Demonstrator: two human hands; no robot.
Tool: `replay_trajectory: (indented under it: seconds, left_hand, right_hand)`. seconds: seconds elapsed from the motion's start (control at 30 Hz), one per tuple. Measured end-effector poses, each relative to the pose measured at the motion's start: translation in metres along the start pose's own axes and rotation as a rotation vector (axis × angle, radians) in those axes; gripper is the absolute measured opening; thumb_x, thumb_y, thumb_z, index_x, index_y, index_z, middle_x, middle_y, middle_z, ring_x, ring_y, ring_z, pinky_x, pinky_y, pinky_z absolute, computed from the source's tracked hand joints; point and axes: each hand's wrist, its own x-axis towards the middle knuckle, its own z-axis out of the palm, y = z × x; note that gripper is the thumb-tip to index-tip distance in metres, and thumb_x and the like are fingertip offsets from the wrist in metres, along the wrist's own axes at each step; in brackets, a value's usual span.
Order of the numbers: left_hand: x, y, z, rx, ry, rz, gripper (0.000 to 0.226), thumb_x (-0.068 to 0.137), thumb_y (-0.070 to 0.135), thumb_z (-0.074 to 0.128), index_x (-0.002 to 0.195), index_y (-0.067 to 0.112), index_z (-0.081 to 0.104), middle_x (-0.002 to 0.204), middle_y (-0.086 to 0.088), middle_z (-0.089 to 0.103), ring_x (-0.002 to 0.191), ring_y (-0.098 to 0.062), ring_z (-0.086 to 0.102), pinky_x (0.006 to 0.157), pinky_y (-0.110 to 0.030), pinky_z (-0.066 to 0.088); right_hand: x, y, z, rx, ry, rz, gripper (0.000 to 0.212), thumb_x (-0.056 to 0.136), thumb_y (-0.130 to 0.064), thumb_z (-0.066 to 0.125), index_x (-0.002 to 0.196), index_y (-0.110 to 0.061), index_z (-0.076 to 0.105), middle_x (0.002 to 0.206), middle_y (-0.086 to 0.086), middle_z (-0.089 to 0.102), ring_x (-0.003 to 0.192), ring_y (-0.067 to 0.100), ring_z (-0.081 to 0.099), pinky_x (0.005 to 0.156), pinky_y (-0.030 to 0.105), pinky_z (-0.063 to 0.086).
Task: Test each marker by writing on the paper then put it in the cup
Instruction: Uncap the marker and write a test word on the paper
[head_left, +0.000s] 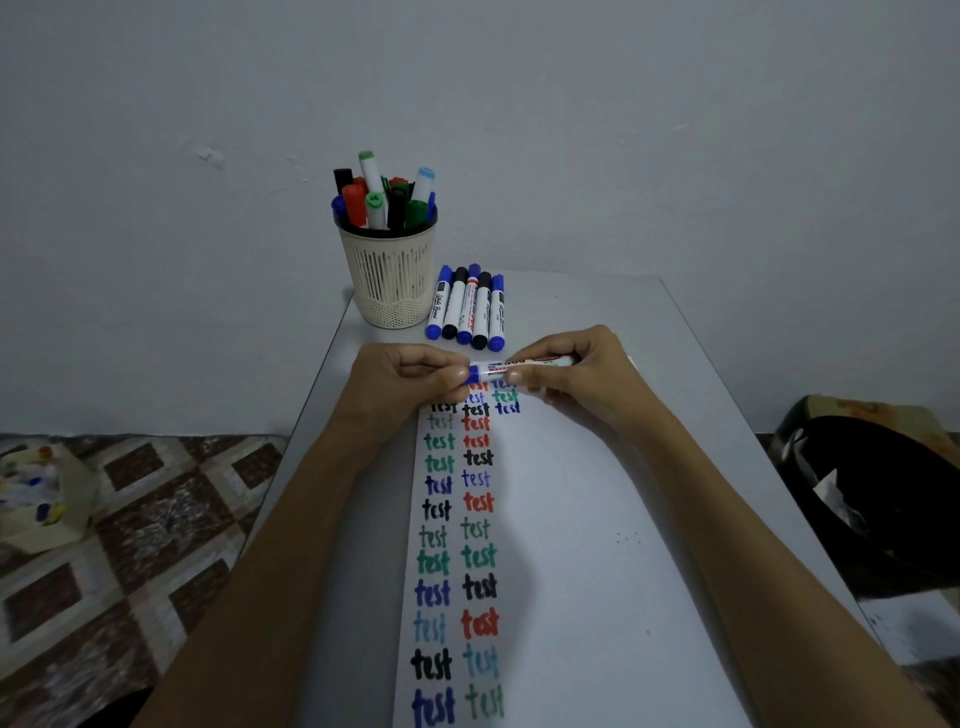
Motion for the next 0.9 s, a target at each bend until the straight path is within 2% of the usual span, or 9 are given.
replay_trajectory:
  seconds: [0.17,0.23,0.4,0.53,0.63,0.7,0.77,0.83,0.9]
  left_hand:
    - [0.001,-0.004,0.008,0.05,0.097,0.141,0.016,0.081,0.003,0.064,0.097,0.007,0.067,0.081,-0.009,0.071,0.068,-0.015,0.07,0.062,-0.015,0.054]
    - [0.0,-0.005,0.009,0.074,0.114,0.191,0.018,0.082,0.002,0.063,0.098,0.007,0.067,0.08,-0.008,0.07,0.067,-0.013,0.07,0.062,-0.015,0.054]
    - [-0.001,-0.004,0.01,0.139,0.132,0.281,0.019,0.081,0.001,0.064,0.098,0.008,0.066,0.077,-0.002,0.069,0.065,-0.009,0.069,0.06,-0.014,0.053]
    - [-0.001,-0.003,0.009,0.204,0.132,0.352,0.023,0.081,0.001,0.064,0.102,0.009,0.065,0.077,0.002,0.068,0.064,-0.003,0.068,0.06,-0.01,0.051]
    - [-0.001,0.0,0.008,0.22,0.158,0.389,0.025,0.08,0.003,0.066,0.103,0.012,0.065,0.079,0.003,0.068,0.068,-0.002,0.068,0.062,-0.013,0.053]
    - [0.001,0.004,0.006,0.226,0.19,0.401,0.025,0.079,0.005,0.068,0.101,0.015,0.066,0.079,0.006,0.067,0.072,-0.002,0.068,0.064,-0.016,0.055]
    - [0.003,0.007,0.006,0.258,0.19,0.424,0.023,0.079,0.008,0.069,0.099,0.017,0.067,0.081,0.008,0.067,0.076,-0.003,0.067,0.066,-0.017,0.055]
    - [0.004,0.006,0.004,0.27,0.152,0.399,0.025,0.079,0.011,0.069,0.103,0.017,0.066,0.087,0.008,0.067,0.079,-0.001,0.067,0.067,-0.015,0.054]
    - [0.006,0.002,0.0,0.285,0.144,0.328,0.03,0.083,0.014,0.066,0.112,0.016,0.061,0.095,0.012,0.064,0.081,0.008,0.063,0.068,-0.008,0.05]
  right_hand:
    - [0.002,-0.002,0.0,-0.09,0.021,-0.027,0.017,0.078,-0.018,0.078,0.09,-0.005,0.076,0.065,0.002,0.069,0.056,0.01,0.058,0.051,0.02,0.046]
    - [0.002,-0.002,0.0,-0.073,0.024,-0.014,0.017,0.079,-0.017,0.077,0.09,-0.004,0.076,0.061,0.002,0.068,0.051,0.009,0.055,0.047,0.018,0.043]
    - [-0.001,-0.003,0.001,0.016,0.031,0.071,0.02,0.079,-0.018,0.076,0.089,-0.001,0.076,0.048,0.004,0.056,0.036,0.012,0.034,0.037,0.021,0.027]
    - [-0.005,-0.006,0.001,0.056,0.0,0.153,0.025,0.082,-0.021,0.074,0.091,0.002,0.074,0.047,0.007,0.055,0.034,0.014,0.034,0.037,0.02,0.027]
    - [-0.006,-0.015,-0.002,-0.027,-0.025,0.096,0.021,0.081,-0.025,0.074,0.09,-0.006,0.076,0.058,0.005,0.064,0.044,0.013,0.048,0.043,0.019,0.037]
    - [-0.003,-0.024,-0.006,-0.182,-0.001,0.015,0.02,0.079,-0.029,0.075,0.092,-0.013,0.077,0.073,-0.003,0.069,0.062,0.007,0.058,0.054,0.015,0.042]
    - [0.002,-0.031,-0.011,-0.333,0.036,-0.026,0.022,0.075,-0.033,0.078,0.092,-0.018,0.077,0.086,-0.005,0.07,0.079,0.011,0.061,0.064,0.025,0.047]
    - [0.007,-0.034,-0.013,-0.464,0.008,-0.044,0.02,0.076,-0.029,0.078,0.094,-0.02,0.076,0.093,0.0,0.071,0.086,0.018,0.061,0.073,0.038,0.05]
    - [0.014,-0.035,-0.013,-0.587,-0.043,-0.049,0.02,0.083,-0.02,0.073,0.103,-0.018,0.072,0.102,0.003,0.067,0.091,0.02,0.058,0.079,0.04,0.051]
